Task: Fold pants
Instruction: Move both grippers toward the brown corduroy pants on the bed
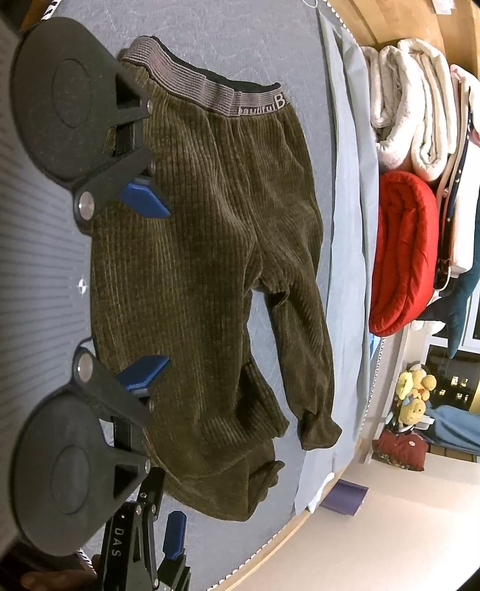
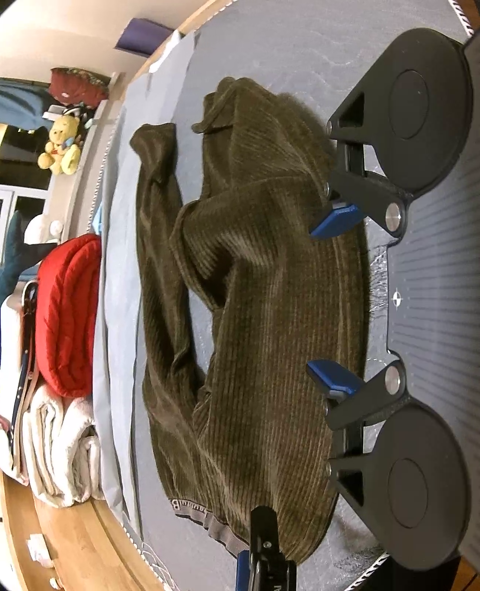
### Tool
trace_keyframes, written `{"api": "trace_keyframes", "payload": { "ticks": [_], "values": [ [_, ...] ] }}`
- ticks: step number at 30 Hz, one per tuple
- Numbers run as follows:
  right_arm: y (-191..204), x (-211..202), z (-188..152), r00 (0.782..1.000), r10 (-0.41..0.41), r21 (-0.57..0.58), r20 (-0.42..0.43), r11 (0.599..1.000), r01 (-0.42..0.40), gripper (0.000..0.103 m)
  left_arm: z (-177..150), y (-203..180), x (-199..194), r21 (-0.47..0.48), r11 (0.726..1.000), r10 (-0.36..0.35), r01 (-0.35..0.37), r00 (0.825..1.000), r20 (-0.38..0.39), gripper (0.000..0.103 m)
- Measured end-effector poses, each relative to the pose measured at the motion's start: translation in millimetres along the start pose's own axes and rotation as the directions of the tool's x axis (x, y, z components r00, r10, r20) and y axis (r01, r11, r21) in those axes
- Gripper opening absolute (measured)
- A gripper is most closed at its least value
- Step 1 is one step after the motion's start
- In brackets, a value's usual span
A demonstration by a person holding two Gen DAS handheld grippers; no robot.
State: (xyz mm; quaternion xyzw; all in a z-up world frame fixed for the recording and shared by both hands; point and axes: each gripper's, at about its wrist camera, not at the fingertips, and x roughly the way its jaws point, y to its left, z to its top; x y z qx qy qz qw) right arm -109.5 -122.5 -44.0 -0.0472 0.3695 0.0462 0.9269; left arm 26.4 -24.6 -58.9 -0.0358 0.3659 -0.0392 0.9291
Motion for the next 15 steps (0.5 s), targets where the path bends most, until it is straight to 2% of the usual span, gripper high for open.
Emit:
{"api": "trace_keyframes", "payload": {
  "ticks": [10,15],
  "values": [
    [-4.5,-1.1,-2.8,0.999,-0.014,0.010,0.033,1.000,0.013,0.075,-3.2,-0.6,1.3,-0.003,1.000,-0.003,0.003,1.000,-0.016,0.085],
    [-5.8,1.5,-3.4,1.000,-0.013,0.017,0.017,1.000,0.013,0.075,-4.4,-0.7,1.1,-0.006,1.000,-0.002,0.002,1.000,-0.023,0.085]
  ]
}}
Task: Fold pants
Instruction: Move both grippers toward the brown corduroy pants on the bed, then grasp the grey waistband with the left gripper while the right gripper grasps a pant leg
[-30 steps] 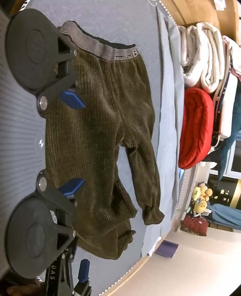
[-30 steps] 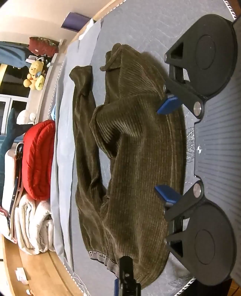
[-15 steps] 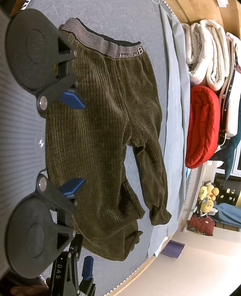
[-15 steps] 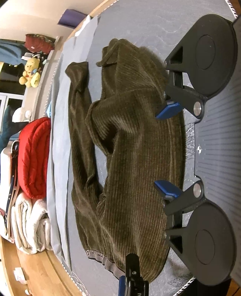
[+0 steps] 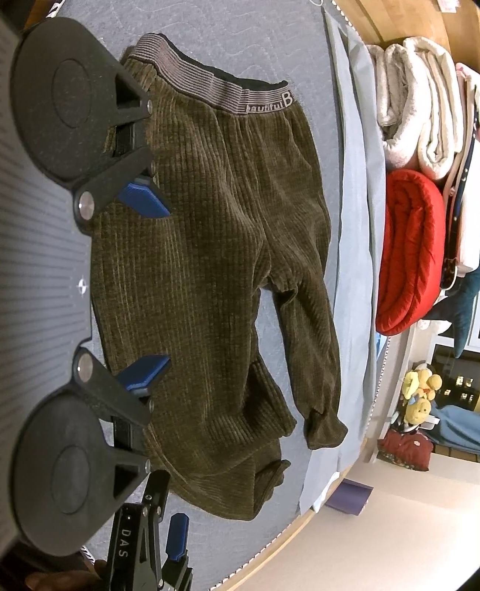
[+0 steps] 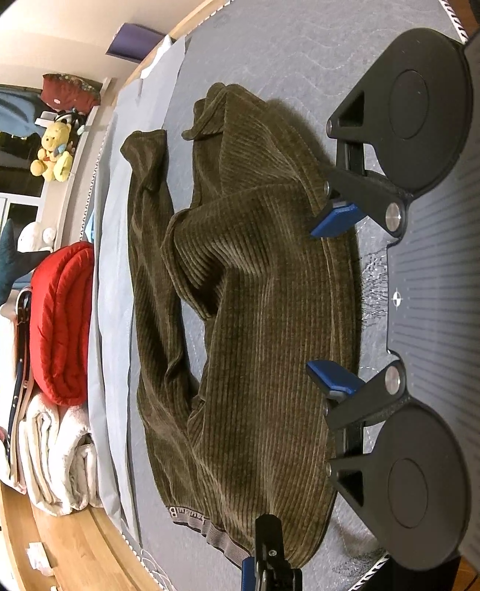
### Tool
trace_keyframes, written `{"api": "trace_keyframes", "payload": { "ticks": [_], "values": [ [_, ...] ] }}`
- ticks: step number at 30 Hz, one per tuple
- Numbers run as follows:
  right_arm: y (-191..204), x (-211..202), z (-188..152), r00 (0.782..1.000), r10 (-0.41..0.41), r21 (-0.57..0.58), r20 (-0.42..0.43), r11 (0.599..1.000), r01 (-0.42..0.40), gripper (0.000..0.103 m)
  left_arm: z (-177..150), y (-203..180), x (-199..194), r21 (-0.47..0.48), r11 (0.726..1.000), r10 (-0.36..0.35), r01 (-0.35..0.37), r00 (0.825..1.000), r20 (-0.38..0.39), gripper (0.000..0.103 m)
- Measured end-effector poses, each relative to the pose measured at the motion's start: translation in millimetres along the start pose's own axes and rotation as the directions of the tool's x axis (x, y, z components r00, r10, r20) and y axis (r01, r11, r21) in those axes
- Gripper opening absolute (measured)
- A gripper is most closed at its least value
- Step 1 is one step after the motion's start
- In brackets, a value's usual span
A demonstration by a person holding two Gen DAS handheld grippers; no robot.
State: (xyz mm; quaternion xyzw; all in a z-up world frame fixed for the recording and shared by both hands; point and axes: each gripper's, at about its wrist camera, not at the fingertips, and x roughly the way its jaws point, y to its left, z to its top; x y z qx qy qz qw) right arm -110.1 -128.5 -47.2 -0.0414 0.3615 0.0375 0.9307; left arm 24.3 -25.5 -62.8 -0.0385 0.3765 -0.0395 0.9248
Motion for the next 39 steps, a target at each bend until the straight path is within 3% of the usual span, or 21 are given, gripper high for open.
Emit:
{"api": "trace_keyframes", "payload": {
  "ticks": [4,8,10,11,12,13,15,17,19,20,22,24,27,31,34,36,39],
  "values": [
    [0.7,2.0,-0.4,1.000,0.005,0.007,-0.031,1.000,-0.004,0.075,0.1,0.6,0.9,-0.006,1.000,-0.003,0.003,1.000,-0.007,0.079],
    [-0.2,3.0,0.0,1.000,0.011,0.016,-0.028,1.000,-0.010,0.075,4.3,1.5,-1.0,0.011,1.000,-0.017,0.017,1.000,-0.005,0.033],
    [-5.7,0.1,3.1,1.000,0.001,0.023,0.003,1.000,-0.001,0.063,14.5,9.1,-5.6,0.017,0.999,-0.034,0.034,0.999,-0.006,0.021],
    [-10.9,-3.0,6.7,1.000,-0.006,0.037,0.028,0.999,0.005,0.047,22.4,15.5,-8.5,0.025,0.999,-0.045,0.046,0.999,-0.003,0.018],
    [-17.2,-7.2,11.2,0.998,-0.018,0.042,0.052,0.999,0.016,0.035,33.2,22.7,-12.5,0.051,0.998,-0.050,0.049,0.999,0.010,0.018],
    [-26.6,-12.0,19.1,0.996,-0.023,0.053,0.083,0.998,0.019,0.033,44.2,29.9,-15.6,0.088,0.995,-0.046,0.043,0.998,0.030,0.019],
    [-51.6,-22.8,41.2,0.989,-0.024,0.073,0.149,0.997,0.013,0.032,71.2,52.2,-20.0,0.159,0.987,-0.022,0.010,0.997,0.076,0.019],
    [-86.4,-30.9,69.3,0.970,-0.044,0.067,0.241,0.997,0.028,0.032,94.0,80.8,-16.1,0.158,0.987,-0.008,-0.004,0.997,0.072,0.019],
    [-124.3,-29.2,94.4,0.954,-0.104,0.075,0.282,0.994,0.086,0.041,105.6,111.1,-5.2,0.129,0.991,0.012,-0.022,0.997,0.072,0.019],
    [-143.7,-24.0,103.6,0.951,-0.131,0.098,0.278,0.989,0.108,0.050,104.8,126.3,4.7,0.111,0.993,0.033,-0.041,0.997,0.072,0.019],
    [-185.6,-4.4,112.6,0.952,-0.187,0.181,0.242,0.973,0.145,0.056,92.8,150.7,28.9,0.049,0.996,0.073,-0.075,0.997,0.032,0.019],
    [-213.9,27.4,103.5,0.963,-0.228,0.249,0.140,0.950,0.189,0.056,94.0,172.7,54.0,-0.042,0.993,0.110,-0.115,0.988,-0.106,0.019],
    [-240.9,81.3,85.1,0.981,-0.179,0.293,-0.074,0.936,0.193,0.054,101.9,197.0,60.2,-0.171,0.980,0.085,-0.101,0.992,-0.098,0.019],
    [-248.5,113.6,90.9,0.980,-0.185,0.280,-0.071,0.940,0.197,0.066,102.9,226.0,84.0,-0.263,0.956,0.078,-0.127,0.979,-0.191,0.022],
    [-249.0,151.8,91.5,0.973,-0.179,0.260,-0.147,0.942,0.213,0.066,103.2,242.6,100.3,-0.334,0.930,0.072,-0.151,0.968,-0.239,0.043],
    [-253.1,167.5,92.5,0.969,-0.176,0.268,-0.175,0.938,0.219,0.066,105.9,248.7,112.7,-0.334,0.925,0.091,-0.183,0.958,-0.274,0.066],
    [-250.2,187.3,87.4,0.954,-0.187,0.245,-0.234,0.938,0.244,0.064,104.3,254.7,132.6,-0.339,0.915,0.106,-0.220,0.940,-0.324,0.079]
  ]
}}
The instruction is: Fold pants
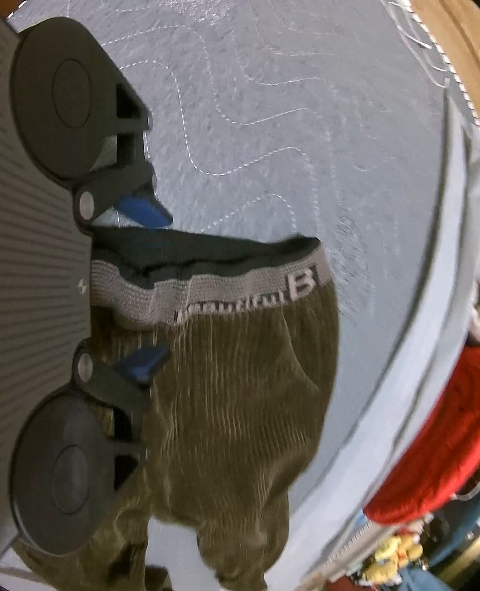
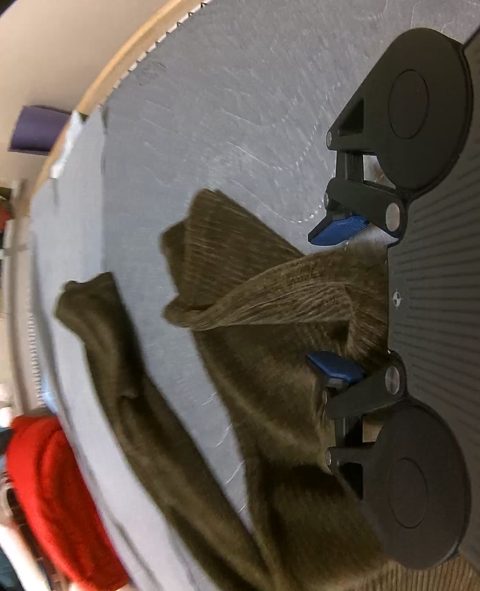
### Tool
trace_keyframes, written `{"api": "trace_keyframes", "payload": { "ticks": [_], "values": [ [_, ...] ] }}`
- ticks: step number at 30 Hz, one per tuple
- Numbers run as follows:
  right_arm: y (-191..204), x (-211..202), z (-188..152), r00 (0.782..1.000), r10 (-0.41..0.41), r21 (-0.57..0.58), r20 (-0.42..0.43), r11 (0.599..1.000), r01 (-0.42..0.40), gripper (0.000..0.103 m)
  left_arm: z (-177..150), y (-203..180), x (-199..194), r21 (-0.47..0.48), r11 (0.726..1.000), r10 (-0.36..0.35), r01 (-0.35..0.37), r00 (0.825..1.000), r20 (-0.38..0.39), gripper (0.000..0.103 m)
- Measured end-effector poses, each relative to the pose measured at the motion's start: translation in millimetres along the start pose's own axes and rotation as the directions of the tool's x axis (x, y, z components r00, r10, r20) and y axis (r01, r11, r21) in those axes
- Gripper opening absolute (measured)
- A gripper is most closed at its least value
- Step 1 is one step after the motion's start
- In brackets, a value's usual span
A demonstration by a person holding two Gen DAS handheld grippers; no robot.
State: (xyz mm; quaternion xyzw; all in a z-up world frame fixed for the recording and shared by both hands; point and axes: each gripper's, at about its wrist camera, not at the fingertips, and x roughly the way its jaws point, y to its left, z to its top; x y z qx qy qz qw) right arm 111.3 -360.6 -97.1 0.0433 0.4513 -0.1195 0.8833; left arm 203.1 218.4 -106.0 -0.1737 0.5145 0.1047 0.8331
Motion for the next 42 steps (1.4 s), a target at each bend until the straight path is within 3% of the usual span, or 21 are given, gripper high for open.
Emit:
{"api": "trace_keyframes", "payload": {
  "ticks": [2,5,6,8,10,11,13,14,17,20,22,23,24,25,26,27,30,34,37,40,42],
  "values": [
    [1.2,10.7,-1.8,1.000,-0.005,-0.005,-0.025,1.000,0.005,0.058,3.2,-1.0,12.8,-0.025,0.999,-0.021,0.020,0.999,-0.047,0.080],
    [-6.1,14.3,-4.4,0.999,0.029,0.034,-0.044,0.999,-0.027,0.016,3.9,-10.0,22.8,0.017,1.000,0.014,-0.012,0.998,-0.065,0.081],
    [-11.1,9.7,-4.4,0.999,0.029,0.055,-0.031,0.998,-0.027,0.012,3.1,-14.3,24.1,0.045,0.999,0.027,-0.024,0.998,-0.064,0.081],
    [-27.7,-9.2,-3.0,0.999,0.021,0.130,0.024,0.991,-0.024,0.011,-1.3,-21.0,24.3,0.094,0.995,0.051,-0.045,0.997,-0.056,0.077],
    [-46.9,-29.4,-4.7,0.997,-0.023,0.203,0.074,0.979,0.008,0.010,-4.8,-24.9,21.4,0.140,0.989,0.048,-0.042,0.998,-0.040,0.060],
    [-59.0,-42.9,-7.4,0.993,-0.065,0.242,0.095,0.970,0.041,0.010,-5.9,-26.3,18.0,0.154,0.987,0.043,-0.038,0.999,-0.025,0.040],
    [-79.5,-65.0,-16.7,0.987,-0.122,0.310,0.102,0.947,0.086,0.010,-7.7,-29.5,8.8,0.189,0.979,0.075,-0.071,0.997,-0.012,0.017],
    [-90.2,-75.1,-24.2,0.985,-0.150,0.334,0.091,0.936,0.111,0.010,-8.0,-29.6,3.4,0.189,0.980,0.067,-0.067,0.998,0.007,0.011],
    [-115.2,-83.1,-56.2,0.990,-0.132,0.375,-0.052,0.916,0.141,0.010,-10.0,-28.1,-16.0,0.192,0.979,0.050,-0.065,0.995,0.084,0.010],
    [-130.6,-66.9,-95.5,0.967,0.046,0.393,-0.251,0.918,0.058,0.014,-18.2,-24.0,-28.7,0.236,0.959,0.125,-0.155,0.983,0.135,0.000],
    [-142.0,-67.2,-107.9,0.959,0.046,0.400,-0.278,0.914,0.072,0.024,-16.8,-10.7,-32.6,0.197,0.970,0.123,-0.144,0.986,0.114,0.000],
    [-150.6,-71.7,-110.4,0.967,0.047,0.418,-0.249,0.906,0.064,0.040,-15.7,-2.1,-35.0,0.156,0.983,0.083,-0.096,0.993,0.086,0.003],
    [-157.3,-74.6,-110.9,0.973,0.047,0.440,-0.226,0.896,0.059,0.050,-15.9,6.8,-36.9,0.100,0.995,0.023,-0.028,0.998,0.051,0.015],
    [-165.2,-76.5,-110.6,0.979,0.048,0.463,-0.200,0.885,0.052,0.052,-16.5,10.6,-36.3,0.060,0.998,-0.030,0.029,0.999,0.024,0.024],
    [-171.0,-77.5,-110.0,0.983,0.054,0.485,-0.175,0.874,0.038,0.054,-18.2,12.0,-36.1,0.033,0.997,-0.074,0.074,0.997,0.003,0.046],
    [-175.1,-76.7,-109.0,0.986,0.060,0.506,-0.158,0.862,0.028,0.056,-21.6,10.4,-36.8,0.033,0.996,-0.085,0.085,0.996,0.000,0.060],
    [-178.8,-71.3,-104.8,0.990,0.060,0.530,-0.127,0.848,0.017,0.057,-24.7,-1.2,-31.2,0.093,0.995,-0.043,0.044,0.999,-0.017,0.070],
    [-164.2,-66.6,-88.3,0.997,0.048,0.467,-0.058,0.884,-0.016,0.057,-26.1,-4.0,-12.8,0.098,0.995,0.000,0.008,0.997,-0.075,0.071],
    [-149.0,-53.5,-78.4,0.995,0.037,0.387,-0.089,0.922,0.001,0.057,-24.3,-6.2,0.6,0.095,0.995,0.013,-0.002,0.994,-0.108,0.071],
    [-140.3,-41.1,-73.2,0.991,-0.006,0.299,-0.132,0.953,0.045,0.051,-24.1,-14.6,16.5,0.135,0.990,0.053,-0.034,0.989,-0.136,0.071],
    [-142.6,-43.6,-70.6,0.992,-0.043,0.275,-0.122,0.958,0.076,0.012,-26.1,-21.4,22.5,0.181,0.982,0.088,-0.061,0.986,-0.143,0.062]
  ]
}}
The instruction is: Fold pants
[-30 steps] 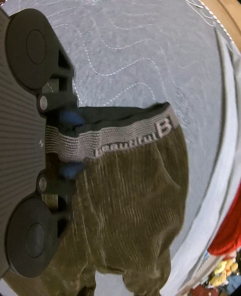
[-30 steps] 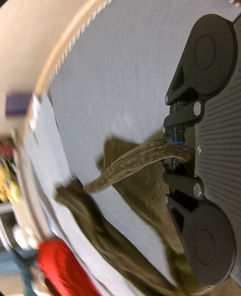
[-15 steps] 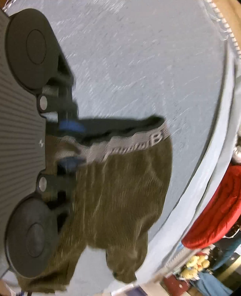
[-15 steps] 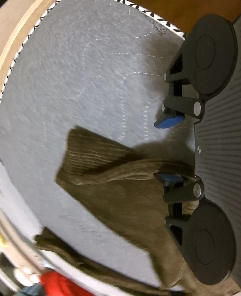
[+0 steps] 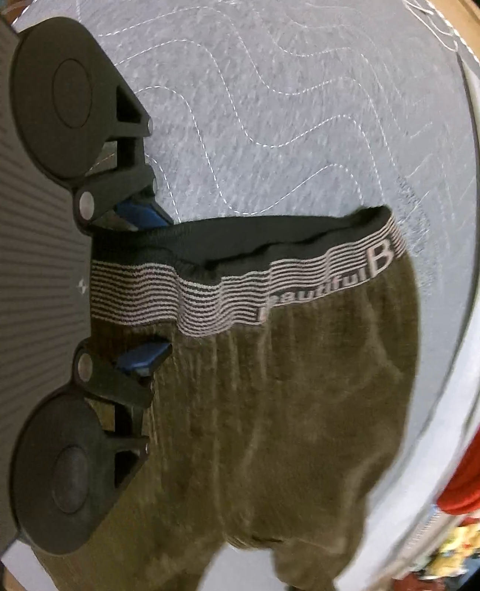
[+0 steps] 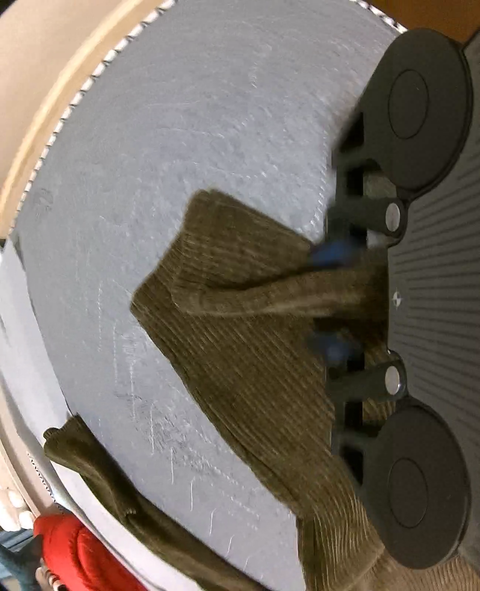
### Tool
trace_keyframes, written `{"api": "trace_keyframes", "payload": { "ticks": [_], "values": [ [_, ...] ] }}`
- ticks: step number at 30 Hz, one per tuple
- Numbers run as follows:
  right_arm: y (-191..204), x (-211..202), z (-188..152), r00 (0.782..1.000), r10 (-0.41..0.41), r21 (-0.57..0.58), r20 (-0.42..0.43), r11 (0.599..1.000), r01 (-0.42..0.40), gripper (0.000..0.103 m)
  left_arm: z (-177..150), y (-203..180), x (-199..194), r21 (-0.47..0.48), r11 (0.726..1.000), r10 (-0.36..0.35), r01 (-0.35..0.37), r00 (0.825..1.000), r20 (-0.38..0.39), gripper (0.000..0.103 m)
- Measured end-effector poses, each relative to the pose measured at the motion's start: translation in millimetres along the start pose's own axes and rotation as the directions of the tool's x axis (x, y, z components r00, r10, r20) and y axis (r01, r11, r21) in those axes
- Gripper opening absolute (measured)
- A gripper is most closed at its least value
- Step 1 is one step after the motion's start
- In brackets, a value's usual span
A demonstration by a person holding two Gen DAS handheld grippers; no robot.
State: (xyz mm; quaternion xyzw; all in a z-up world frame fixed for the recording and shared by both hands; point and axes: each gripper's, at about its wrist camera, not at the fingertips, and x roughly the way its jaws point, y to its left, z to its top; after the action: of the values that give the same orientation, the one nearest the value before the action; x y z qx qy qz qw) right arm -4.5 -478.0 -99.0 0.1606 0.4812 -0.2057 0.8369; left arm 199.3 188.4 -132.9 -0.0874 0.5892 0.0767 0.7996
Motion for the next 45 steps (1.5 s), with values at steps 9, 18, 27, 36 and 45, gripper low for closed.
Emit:
{"api": "trace_keyframes", "payload": {
  "ticks": [9,18,27,36,45],
  "values": [
    [-85.4,-51.8,-11.7,0.995,-0.060,0.360,0.076,0.932,0.029,0.009,-6.0,4.5,-41.9,0.083,0.996,0.007,-0.026,0.976,0.216,0.020],
    [-122.5,-39.8,-41.5,0.993,0.026,0.411,-0.114,0.911,0.024,0.050,-24.2,87.6,-59.1,-0.251,0.962,-0.056,0.103,0.980,0.189,0.033],
    [-114.2,-31.8,-32.7,0.997,-0.040,0.394,-0.064,0.917,0.062,0.007,-27.5,43.7,-29.1,-0.138,0.980,-0.144,0.143,0.990,0.003,0.072],
    [-144.9,-59.8,-35.1,0.997,-0.022,0.511,0.069,0.860,-0.016,0.004,-33.9,16.0,-18.7,0.074,0.996,-0.047,0.046,0.999,0.008,0.033],
    [-114.1,-33.6,-28.1,0.995,-0.079,0.332,-0.069,0.938,0.097,0.063,-46.7,51.7,-74.8,0.048,0.999,-0.021,0.012,0.981,0.195,0.014]
  ]
}}
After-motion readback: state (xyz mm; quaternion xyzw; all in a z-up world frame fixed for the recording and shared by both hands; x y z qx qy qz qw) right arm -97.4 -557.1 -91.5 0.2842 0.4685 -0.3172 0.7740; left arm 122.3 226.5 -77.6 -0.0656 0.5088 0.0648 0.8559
